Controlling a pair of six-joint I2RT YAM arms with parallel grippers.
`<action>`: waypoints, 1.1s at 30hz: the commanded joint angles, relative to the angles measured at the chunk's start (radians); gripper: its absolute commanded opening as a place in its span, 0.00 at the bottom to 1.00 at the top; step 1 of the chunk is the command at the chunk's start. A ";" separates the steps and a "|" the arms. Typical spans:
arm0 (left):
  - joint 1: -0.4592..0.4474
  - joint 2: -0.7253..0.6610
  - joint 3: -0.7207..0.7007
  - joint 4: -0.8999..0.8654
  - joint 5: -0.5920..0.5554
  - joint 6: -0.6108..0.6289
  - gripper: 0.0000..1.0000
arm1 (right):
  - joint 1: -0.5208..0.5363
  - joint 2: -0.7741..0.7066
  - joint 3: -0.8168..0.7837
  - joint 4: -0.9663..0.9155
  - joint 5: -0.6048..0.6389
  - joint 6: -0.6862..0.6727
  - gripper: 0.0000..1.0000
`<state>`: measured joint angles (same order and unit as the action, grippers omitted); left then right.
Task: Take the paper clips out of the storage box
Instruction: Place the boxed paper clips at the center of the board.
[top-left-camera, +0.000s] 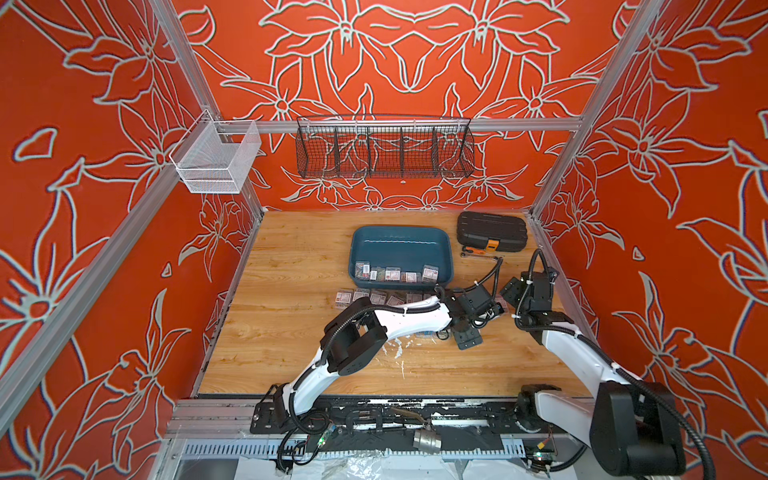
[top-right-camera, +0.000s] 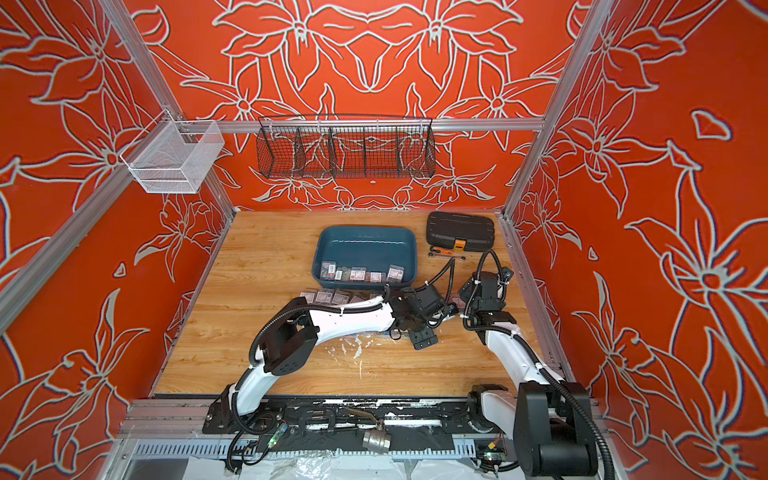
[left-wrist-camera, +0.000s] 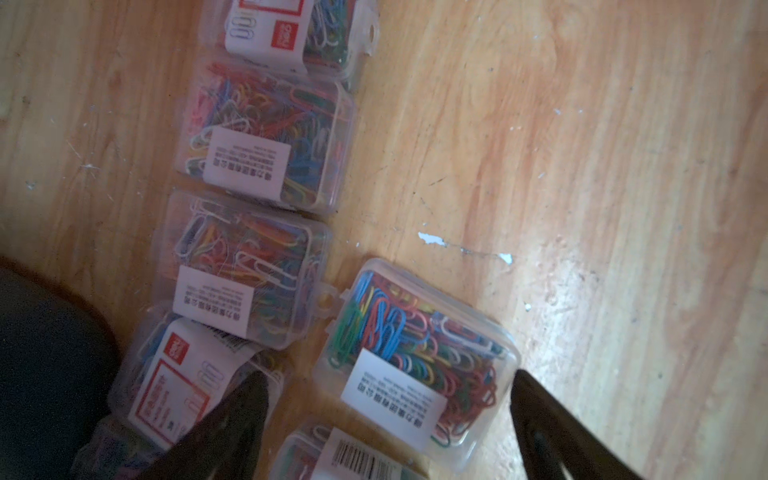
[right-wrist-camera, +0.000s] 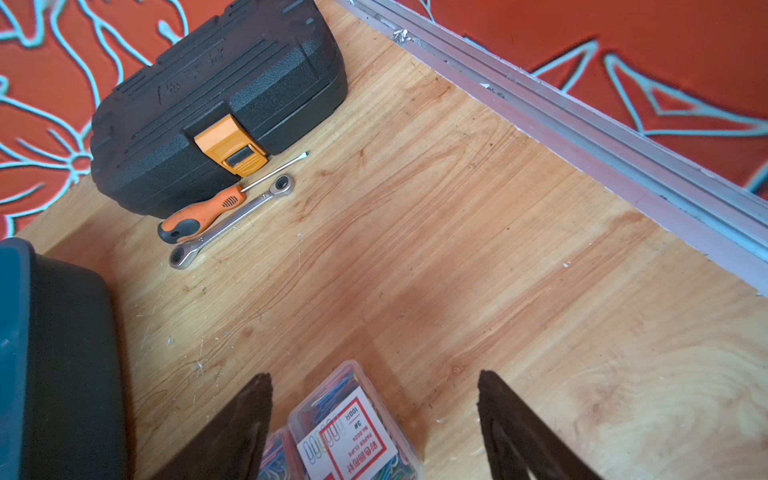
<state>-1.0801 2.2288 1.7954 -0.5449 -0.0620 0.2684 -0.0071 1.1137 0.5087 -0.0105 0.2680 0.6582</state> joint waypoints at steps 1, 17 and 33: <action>-0.004 -0.023 -0.004 0.004 0.015 0.000 0.89 | -0.010 -0.014 -0.013 0.000 -0.004 0.017 0.80; -0.061 -0.019 0.031 0.095 -0.330 -0.552 0.81 | -0.039 -0.010 -0.012 -0.017 -0.021 0.041 0.79; -0.079 0.064 0.078 -0.039 -0.357 -0.767 0.78 | -0.047 -0.029 -0.028 -0.008 -0.029 0.043 0.79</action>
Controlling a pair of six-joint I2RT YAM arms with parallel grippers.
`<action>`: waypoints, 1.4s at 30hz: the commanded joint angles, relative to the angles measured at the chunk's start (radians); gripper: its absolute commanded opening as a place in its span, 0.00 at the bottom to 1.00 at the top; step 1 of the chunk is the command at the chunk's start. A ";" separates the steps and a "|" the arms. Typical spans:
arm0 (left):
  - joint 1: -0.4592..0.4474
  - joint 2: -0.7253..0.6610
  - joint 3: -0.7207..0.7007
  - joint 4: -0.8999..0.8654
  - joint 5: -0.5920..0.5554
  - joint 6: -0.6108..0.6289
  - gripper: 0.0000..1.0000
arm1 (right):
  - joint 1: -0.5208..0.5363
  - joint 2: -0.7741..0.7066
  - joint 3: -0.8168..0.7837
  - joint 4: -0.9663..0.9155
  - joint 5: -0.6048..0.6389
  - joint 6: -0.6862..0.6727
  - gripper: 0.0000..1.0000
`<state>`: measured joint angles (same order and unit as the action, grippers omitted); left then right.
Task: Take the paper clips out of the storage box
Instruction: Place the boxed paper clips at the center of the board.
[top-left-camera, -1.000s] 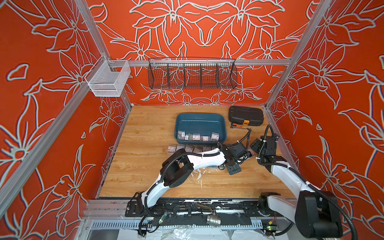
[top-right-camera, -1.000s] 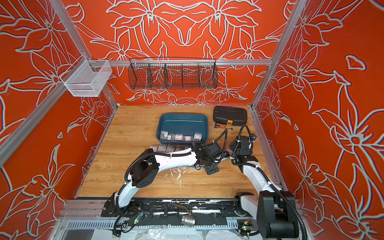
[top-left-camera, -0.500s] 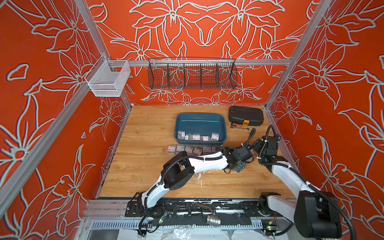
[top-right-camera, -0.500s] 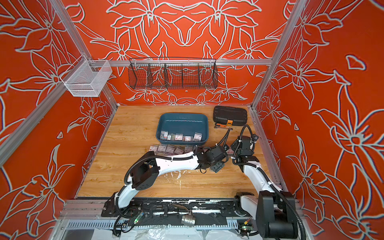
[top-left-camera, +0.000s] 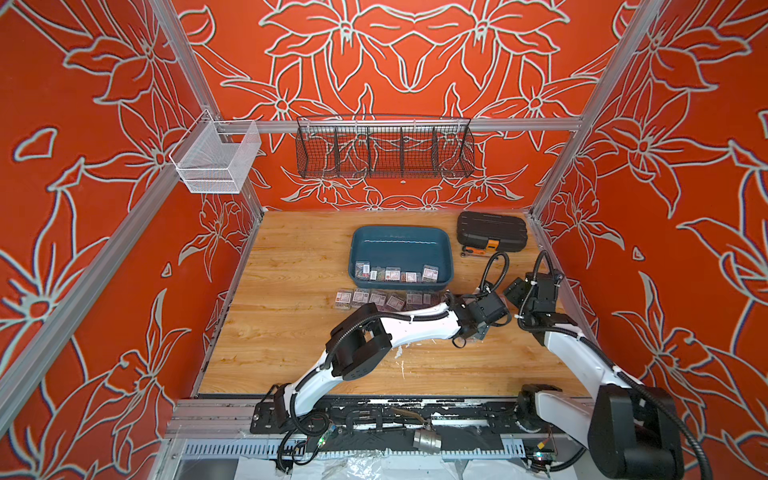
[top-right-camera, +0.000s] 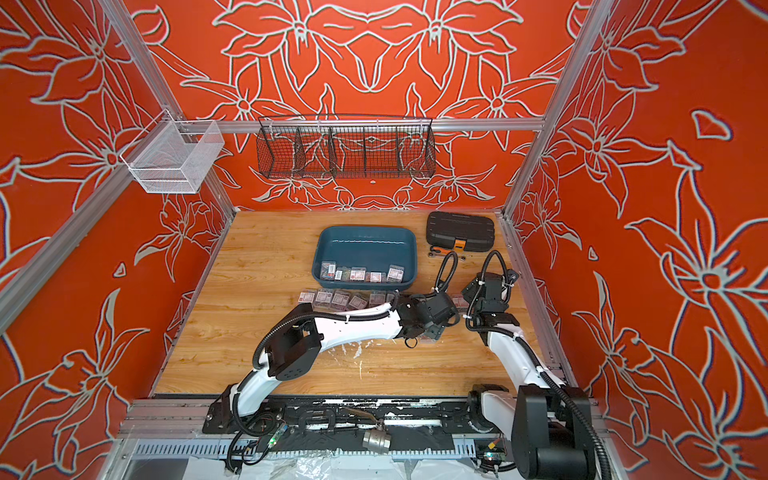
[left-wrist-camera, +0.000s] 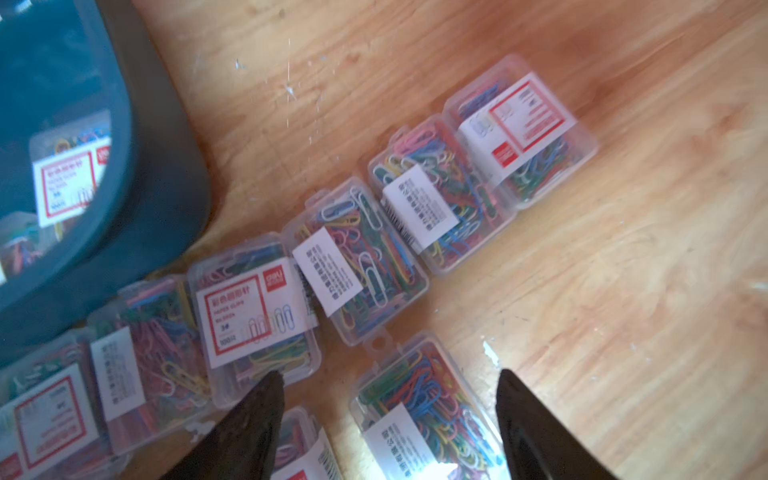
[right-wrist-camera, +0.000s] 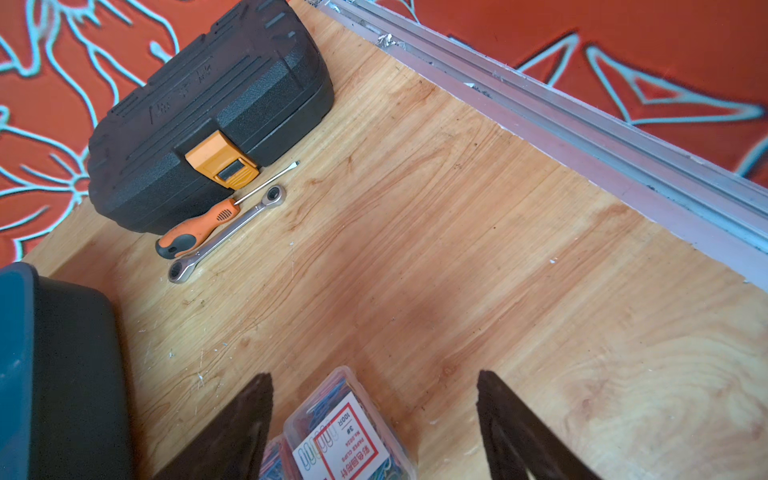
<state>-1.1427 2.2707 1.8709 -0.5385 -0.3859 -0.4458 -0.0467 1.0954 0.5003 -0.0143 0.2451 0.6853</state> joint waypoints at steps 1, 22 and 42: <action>-0.018 0.024 0.000 -0.053 -0.041 -0.063 0.78 | -0.008 -0.012 -0.021 -0.004 -0.005 0.017 0.79; -0.026 0.007 -0.067 -0.132 -0.186 -0.121 0.78 | -0.008 -0.038 -0.034 -0.010 -0.006 0.021 0.78; -0.023 -0.627 -0.515 0.087 -0.235 -0.062 0.78 | 0.187 -0.334 -0.156 -0.406 -0.228 0.193 0.41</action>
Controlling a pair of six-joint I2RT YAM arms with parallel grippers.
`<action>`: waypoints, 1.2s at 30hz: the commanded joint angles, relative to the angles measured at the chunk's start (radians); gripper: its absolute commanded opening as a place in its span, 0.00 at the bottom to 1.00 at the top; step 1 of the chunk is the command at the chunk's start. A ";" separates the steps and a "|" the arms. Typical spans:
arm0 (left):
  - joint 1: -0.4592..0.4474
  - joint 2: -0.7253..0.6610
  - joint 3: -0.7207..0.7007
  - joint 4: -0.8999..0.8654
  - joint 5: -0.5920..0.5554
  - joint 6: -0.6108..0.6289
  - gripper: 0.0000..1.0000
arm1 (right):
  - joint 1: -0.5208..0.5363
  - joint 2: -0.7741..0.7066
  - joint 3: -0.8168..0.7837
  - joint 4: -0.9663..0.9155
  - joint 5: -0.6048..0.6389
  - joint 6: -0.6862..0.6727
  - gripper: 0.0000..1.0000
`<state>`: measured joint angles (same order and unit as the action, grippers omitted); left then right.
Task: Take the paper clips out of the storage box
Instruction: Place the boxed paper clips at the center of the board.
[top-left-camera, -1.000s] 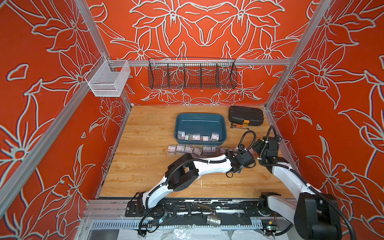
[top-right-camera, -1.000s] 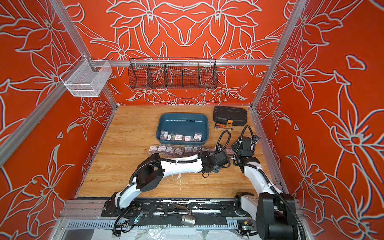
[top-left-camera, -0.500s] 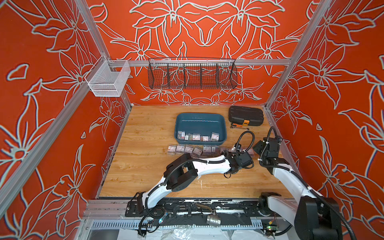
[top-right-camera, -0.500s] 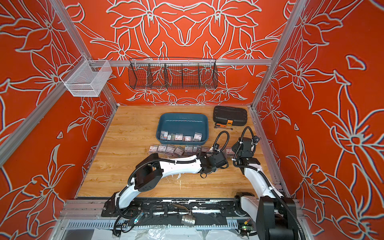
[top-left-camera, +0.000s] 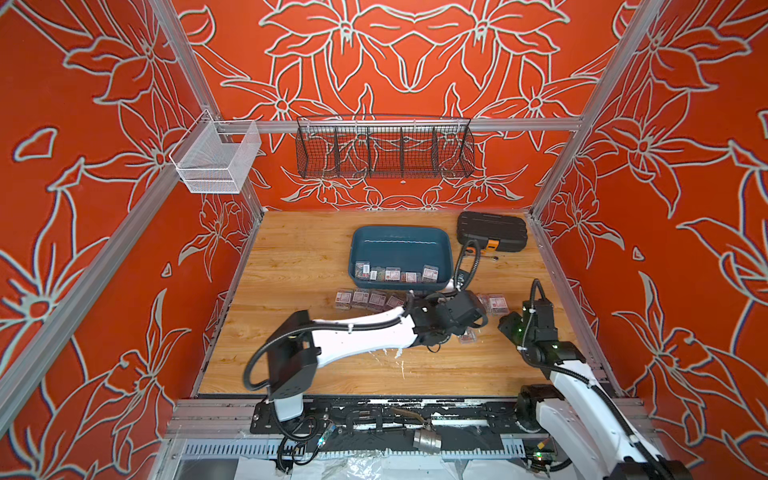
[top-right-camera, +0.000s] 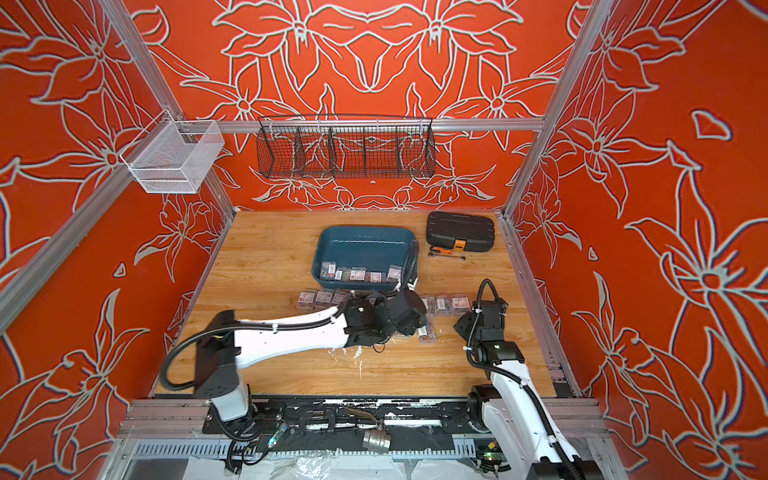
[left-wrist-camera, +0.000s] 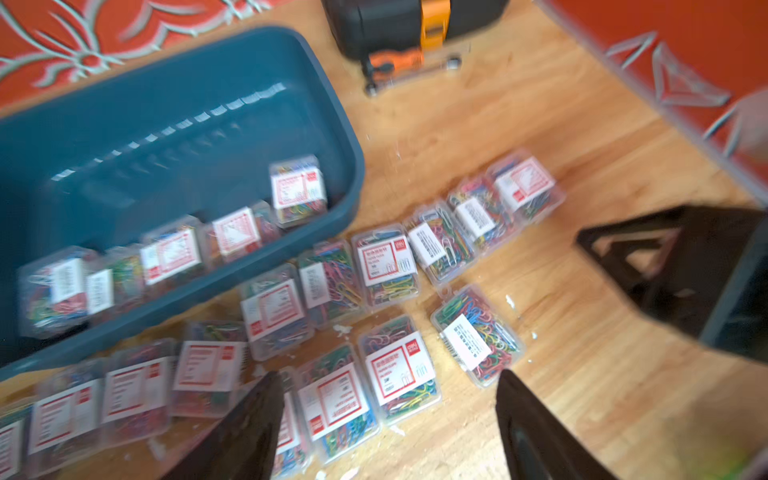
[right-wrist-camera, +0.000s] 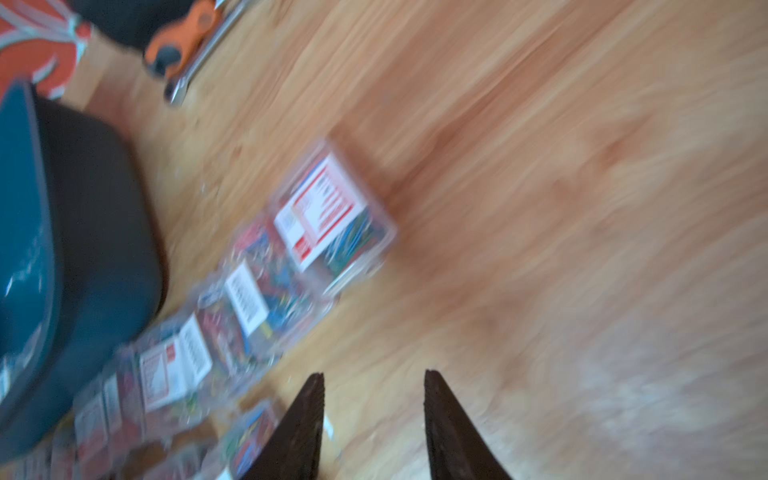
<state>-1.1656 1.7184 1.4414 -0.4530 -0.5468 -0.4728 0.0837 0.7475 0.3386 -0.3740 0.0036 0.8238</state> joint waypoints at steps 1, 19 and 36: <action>0.001 -0.121 -0.127 -0.002 -0.094 -0.046 0.79 | 0.073 0.035 -0.006 -0.020 0.006 0.062 0.42; 0.195 -0.625 -0.590 -0.090 -0.142 -0.195 0.82 | 0.214 0.255 -0.062 0.241 -0.100 0.114 0.30; 0.291 -0.976 -0.835 -0.052 -0.160 -0.210 0.89 | 0.363 0.197 -0.112 0.321 0.001 0.298 0.30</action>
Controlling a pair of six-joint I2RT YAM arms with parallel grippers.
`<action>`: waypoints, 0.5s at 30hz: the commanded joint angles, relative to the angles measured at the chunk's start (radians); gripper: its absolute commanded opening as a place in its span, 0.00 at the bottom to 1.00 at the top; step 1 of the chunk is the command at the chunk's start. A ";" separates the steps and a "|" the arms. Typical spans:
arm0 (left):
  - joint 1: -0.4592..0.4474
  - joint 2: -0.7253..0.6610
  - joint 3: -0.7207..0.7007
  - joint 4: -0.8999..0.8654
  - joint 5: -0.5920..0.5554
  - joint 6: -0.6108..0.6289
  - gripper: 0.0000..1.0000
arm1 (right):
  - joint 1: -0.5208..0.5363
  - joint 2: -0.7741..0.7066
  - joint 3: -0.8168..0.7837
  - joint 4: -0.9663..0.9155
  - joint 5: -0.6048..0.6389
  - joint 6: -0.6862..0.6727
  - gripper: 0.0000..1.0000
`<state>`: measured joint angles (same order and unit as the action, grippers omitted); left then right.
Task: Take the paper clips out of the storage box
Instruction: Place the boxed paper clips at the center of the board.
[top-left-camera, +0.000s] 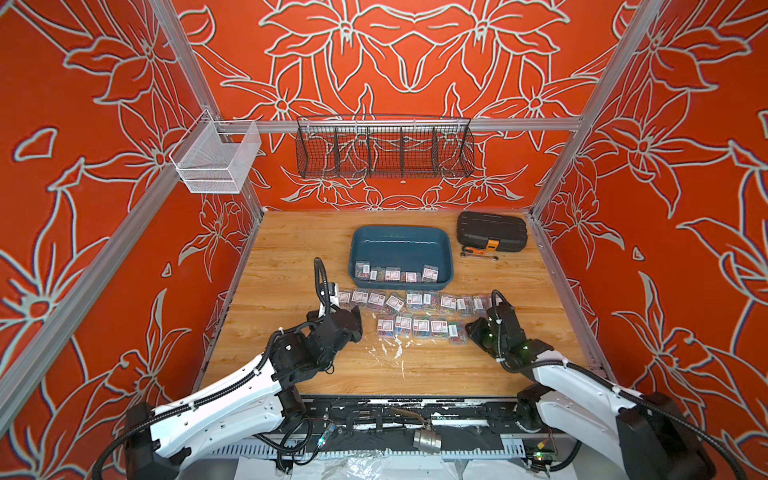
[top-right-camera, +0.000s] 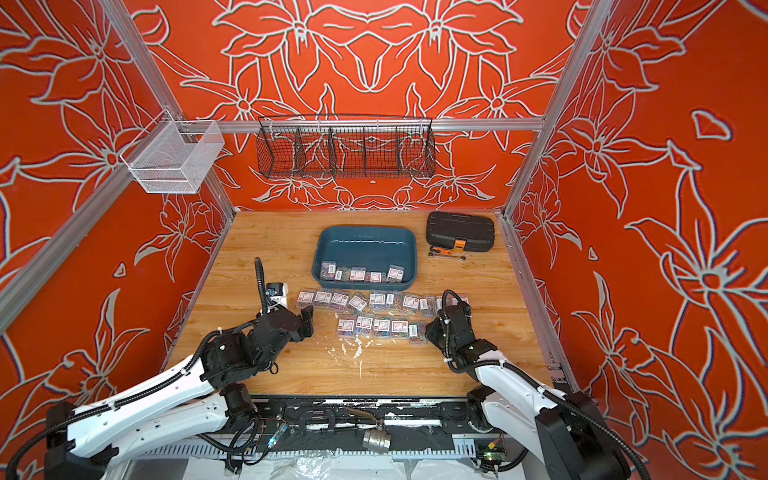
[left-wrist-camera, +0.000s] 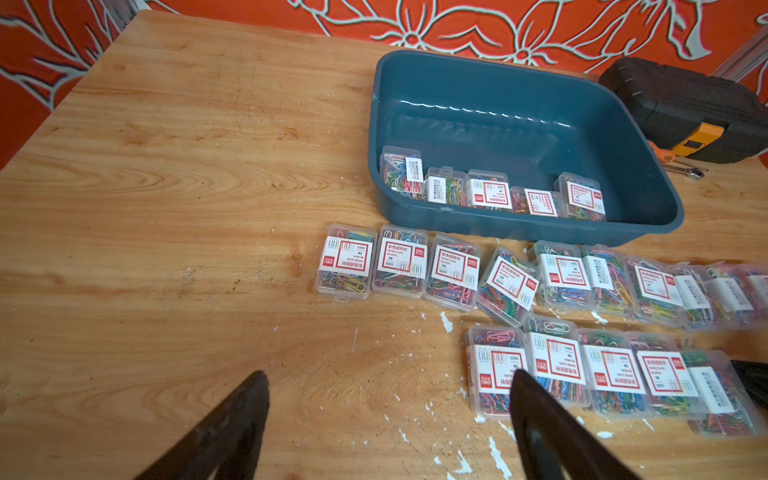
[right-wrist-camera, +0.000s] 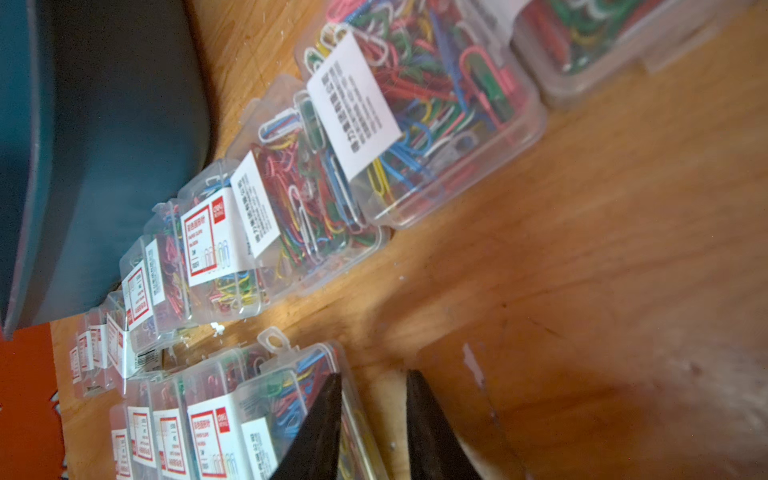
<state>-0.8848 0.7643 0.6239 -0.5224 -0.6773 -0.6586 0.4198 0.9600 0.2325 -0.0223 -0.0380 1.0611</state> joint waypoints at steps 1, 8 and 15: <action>0.013 -0.029 -0.021 0.010 -0.030 -0.027 0.90 | 0.032 -0.014 0.003 -0.041 0.049 0.055 0.30; 0.076 -0.002 -0.047 0.042 -0.034 0.024 0.97 | 0.039 -0.062 0.208 -0.338 0.246 -0.081 0.36; 0.342 0.063 -0.077 0.171 0.017 0.067 0.98 | 0.045 0.017 0.505 -0.420 0.264 -0.296 0.53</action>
<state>-0.6220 0.8101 0.5560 -0.4320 -0.6659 -0.6125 0.4545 0.9188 0.6544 -0.3820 0.1970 0.8875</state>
